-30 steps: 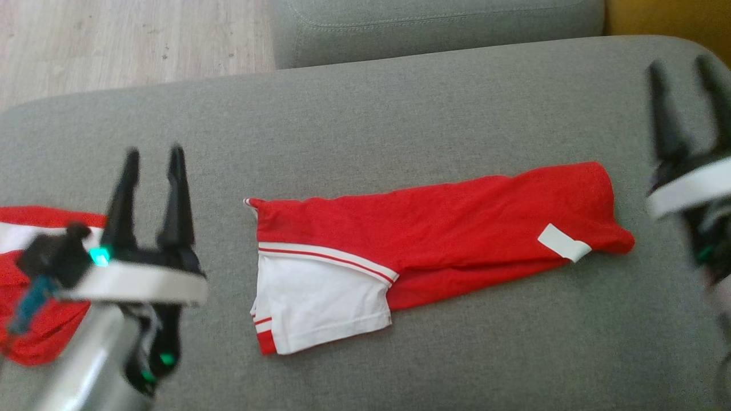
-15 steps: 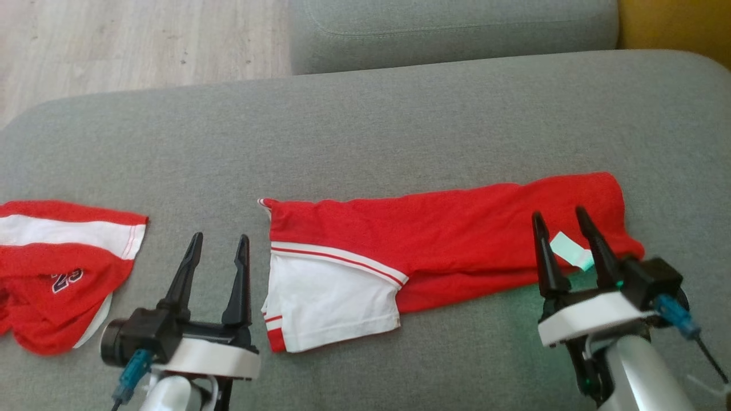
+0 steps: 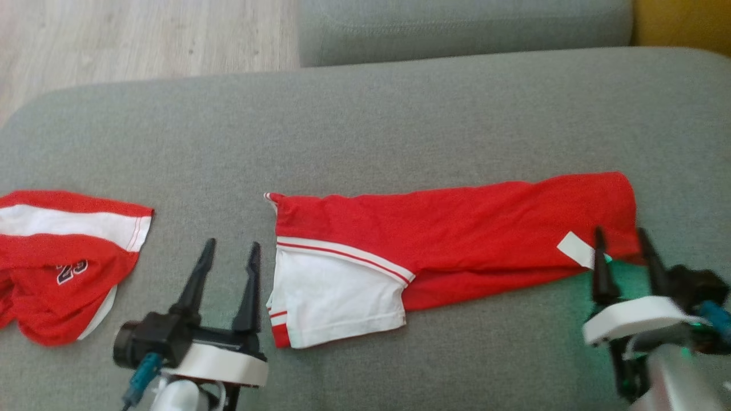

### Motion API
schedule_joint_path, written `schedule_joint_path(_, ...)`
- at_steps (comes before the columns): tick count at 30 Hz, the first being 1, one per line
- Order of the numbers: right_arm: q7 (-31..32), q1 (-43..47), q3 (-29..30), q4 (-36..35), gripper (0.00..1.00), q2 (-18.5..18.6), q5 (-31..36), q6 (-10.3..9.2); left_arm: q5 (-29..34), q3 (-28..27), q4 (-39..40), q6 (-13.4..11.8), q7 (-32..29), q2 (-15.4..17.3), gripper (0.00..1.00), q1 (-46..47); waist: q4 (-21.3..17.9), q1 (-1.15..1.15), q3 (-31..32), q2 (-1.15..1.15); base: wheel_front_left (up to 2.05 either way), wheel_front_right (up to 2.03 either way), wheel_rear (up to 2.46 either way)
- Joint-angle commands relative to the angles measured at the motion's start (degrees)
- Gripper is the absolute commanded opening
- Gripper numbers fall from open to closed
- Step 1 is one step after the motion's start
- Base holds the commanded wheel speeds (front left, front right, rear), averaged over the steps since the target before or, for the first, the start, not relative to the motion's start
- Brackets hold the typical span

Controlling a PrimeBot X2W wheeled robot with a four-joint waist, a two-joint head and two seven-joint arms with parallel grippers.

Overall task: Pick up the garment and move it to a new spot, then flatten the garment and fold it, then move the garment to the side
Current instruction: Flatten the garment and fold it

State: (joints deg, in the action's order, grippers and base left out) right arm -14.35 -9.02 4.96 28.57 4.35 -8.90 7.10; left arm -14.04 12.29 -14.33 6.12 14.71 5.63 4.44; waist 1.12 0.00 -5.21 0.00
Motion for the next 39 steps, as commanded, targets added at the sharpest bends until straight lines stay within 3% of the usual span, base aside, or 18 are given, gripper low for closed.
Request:
schedule_joint_path(1, -0.4, -3.6, -0.3, -0.9, 1.0, -0.2, 0.5, 0.39, 0.6, -1.7, 1.4, 0.4, 0.3, 0.0, 1.0, 2.1, 0.3, 0.0, -0.7, 0.0, 0.0, 0.0, 0.0)
schedule_joint_path(7, 0.2, -9.6, 9.3, 8.4, 1.0, -0.9, 1.2, 0.39, 0.5, 0.2, -0.2, 1.2, 0.3, -0.6, 1.0, 3.4, 1.4, 0.0, -2.8, 0.0, 0.0, 0.0, 0.0)
schedule_joint_path(15, 0.8, -15.1, 17.4, 20.0, 1.0, -1.4, 3.6, 0.39, -0.2, 1.3, -0.6, 1.3, 0.3, 0.0, 1.0, 4.9, 2.3, 0.0, -4.8, 0.0, 0.0, 0.0, 0.0)
schedule_joint_path(26, -0.1, -19.3, 14.0, 32.1, 1.0, -1.5, 2.4, 0.39, -1.1, 1.5, -0.7, 1.4, 0.3, 1.2, 1.0, 5.9, 2.3, 0.0, -6.2, 0.0, 0.0, 0.0, 0.0)
schedule_joint_path(27, -0.2, -19.5, 13.7, 32.8, 0.77, -1.5, 2.4, 0.39, -1.1, 1.4, -0.7, 1.4, 0.3, 1.2, 1.0, 5.9, 2.3, 0.0, -6.2, 0.0, 0.0, 0.0, 0.0)
schedule_joint_path(28, -0.3, -19.6, 13.4, 33.4, 0.35, -1.5, 2.3, 0.39, -1.1, 1.4, -0.8, 1.4, 0.3, 1.2, 1.0, 6.0, 2.2, 0.0, -6.1, 0.0, 0.0, 0.0, 0.0)
schedule_joint_path(29, -0.3, -19.8, 13.1, 33.9, 0.0, -1.5, 2.3, 0.39, -1.1, 1.3, -0.8, 1.4, 0.3, 1.2, 1.0, 6.0, 2.1, 0.0, -6.0, 0.0, 0.0, 0.0, 0.0)
schedule_joint_path(39, -0.6, -19.1, 17.3, 28.3, 0.0, 0.0, 3.7, 0.39, -1.0, 0.4, -1.0, 1.4, 0.3, 1.1, 1.0, 5.4, 0.8, 0.0, -4.6, 0.0, 0.0, 0.0, 0.0)
